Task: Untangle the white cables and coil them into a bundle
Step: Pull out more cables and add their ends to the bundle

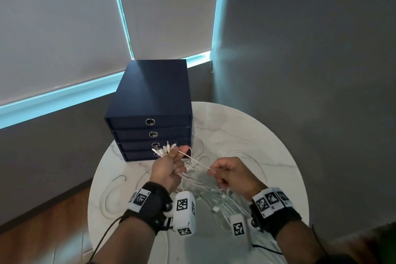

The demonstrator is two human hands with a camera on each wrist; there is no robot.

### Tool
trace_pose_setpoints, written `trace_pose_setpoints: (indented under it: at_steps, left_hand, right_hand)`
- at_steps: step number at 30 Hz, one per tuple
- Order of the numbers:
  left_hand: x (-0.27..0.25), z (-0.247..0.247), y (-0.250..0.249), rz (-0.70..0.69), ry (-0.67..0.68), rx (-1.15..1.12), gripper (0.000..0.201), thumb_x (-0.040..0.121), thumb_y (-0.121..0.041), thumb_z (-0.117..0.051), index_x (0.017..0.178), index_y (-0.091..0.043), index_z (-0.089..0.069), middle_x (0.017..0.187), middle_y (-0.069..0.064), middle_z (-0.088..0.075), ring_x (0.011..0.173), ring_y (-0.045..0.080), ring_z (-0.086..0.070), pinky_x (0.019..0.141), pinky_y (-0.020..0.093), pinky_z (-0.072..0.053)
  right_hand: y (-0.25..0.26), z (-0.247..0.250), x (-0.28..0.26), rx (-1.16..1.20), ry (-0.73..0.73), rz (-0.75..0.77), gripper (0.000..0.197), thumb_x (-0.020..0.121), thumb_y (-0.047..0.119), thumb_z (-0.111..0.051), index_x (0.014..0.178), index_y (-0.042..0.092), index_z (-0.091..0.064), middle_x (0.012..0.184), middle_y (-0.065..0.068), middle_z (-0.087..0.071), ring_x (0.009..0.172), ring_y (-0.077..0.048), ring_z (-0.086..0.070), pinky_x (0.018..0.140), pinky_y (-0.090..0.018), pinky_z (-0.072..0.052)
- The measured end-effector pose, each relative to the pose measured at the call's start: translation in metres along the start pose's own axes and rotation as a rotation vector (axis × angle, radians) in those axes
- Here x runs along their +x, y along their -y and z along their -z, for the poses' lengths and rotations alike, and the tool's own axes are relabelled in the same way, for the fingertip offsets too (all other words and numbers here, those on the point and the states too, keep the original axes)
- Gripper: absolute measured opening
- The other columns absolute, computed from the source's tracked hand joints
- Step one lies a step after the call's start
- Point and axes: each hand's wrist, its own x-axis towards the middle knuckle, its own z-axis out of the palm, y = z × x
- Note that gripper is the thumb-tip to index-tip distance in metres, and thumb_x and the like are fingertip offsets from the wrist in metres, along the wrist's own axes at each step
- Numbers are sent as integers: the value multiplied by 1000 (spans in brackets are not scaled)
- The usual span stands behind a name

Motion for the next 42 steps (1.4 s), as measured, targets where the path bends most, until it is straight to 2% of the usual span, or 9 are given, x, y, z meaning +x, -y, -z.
trace_pose_setpoints:
  at_steps: [5, 10, 16, 22, 25, 27, 31, 36, 42]
  left_hand:
    - [9, 10, -3, 14, -64, -118, 16, 103, -10, -49, 88, -12, -49, 75, 10, -76, 29, 5, -30, 29, 16, -26]
    - [-1, 1, 0, -69, -7, 38, 18, 104, -13, -49, 92, -5, -60, 79, 5, -77, 32, 3, -30, 32, 16, -26]
    - [-22, -23, 29, -119, 140, 345, 21, 100, -16, -56, 109, 2, -65, 104, 14, -77, 42, 6, -30, 38, 19, -26]
    - [-23, -28, 21, -131, 103, 259, 22, 102, -17, -55, 110, 0, -65, 100, 9, -78, 43, 6, -31, 39, 18, -26]
    - [-19, -22, 4, -125, 83, 144, 20, 104, -16, -51, 105, -1, -64, 92, 5, -78, 37, 4, -30, 36, 16, -27]
    - [-16, -18, -3, -99, 88, 66, 19, 104, -16, -49, 101, -3, -63, 90, 4, -78, 34, 3, -29, 34, 16, -27]
    - [-7, -8, -12, -92, 66, -17, 18, 105, -17, -47, 99, -6, -61, 90, 2, -78, 34, 3, -28, 33, 16, -28]
    - [-4, 0, -22, -157, 18, -65, 17, 105, -17, -48, 97, -8, -60, 91, 4, -77, 34, 4, -29, 33, 16, -28]
    - [-4, 2, -20, -202, 34, -5, 19, 105, -19, -48, 100, -7, -62, 101, 6, -74, 36, 4, -29, 34, 16, -29]
  right_hand:
    - [-6, 45, -14, -113, 185, -108, 6, 82, -1, -63, 81, -6, -66, 52, -6, -49, 45, -16, -36, 49, -27, -26]
    - [-10, 79, -24, -270, 240, -275, 16, 71, 19, -73, 78, 5, -73, 54, -8, -49, 44, -17, -35, 48, -29, -24]
    - [20, 30, -6, -141, 102, -52, 23, 93, 29, -63, 93, 7, -71, 72, -11, -64, 49, -16, -44, 46, -25, -31]
    - [25, 14, 7, -230, 7, 99, 14, 94, 4, -58, 85, 4, -68, 42, 16, -49, 38, 1, -38, 43, -7, -28]
    - [16, 34, 1, -159, 18, 16, 15, 93, 2, -58, 81, 5, -67, 42, 12, -44, 37, -1, -32, 40, -14, -25]
    - [8, 49, -4, -146, 75, -51, 15, 90, 3, -61, 78, 6, -69, 47, 0, -40, 41, -9, -29, 41, -21, -19]
    - [-15, 87, -17, -165, 97, -179, 18, 88, -5, -56, 77, 2, -68, 51, -7, -39, 43, -14, -28, 43, -23, -16]
    - [-61, 142, -39, -192, -145, -346, 28, 85, -9, -53, 67, 5, -69, 47, -7, -39, 36, -11, -24, 44, -17, -16]
    - [-82, 166, -46, -346, -692, -447, 9, 81, 0, -66, 76, -1, -73, 52, -3, -51, 42, -14, -37, 39, -15, -25]
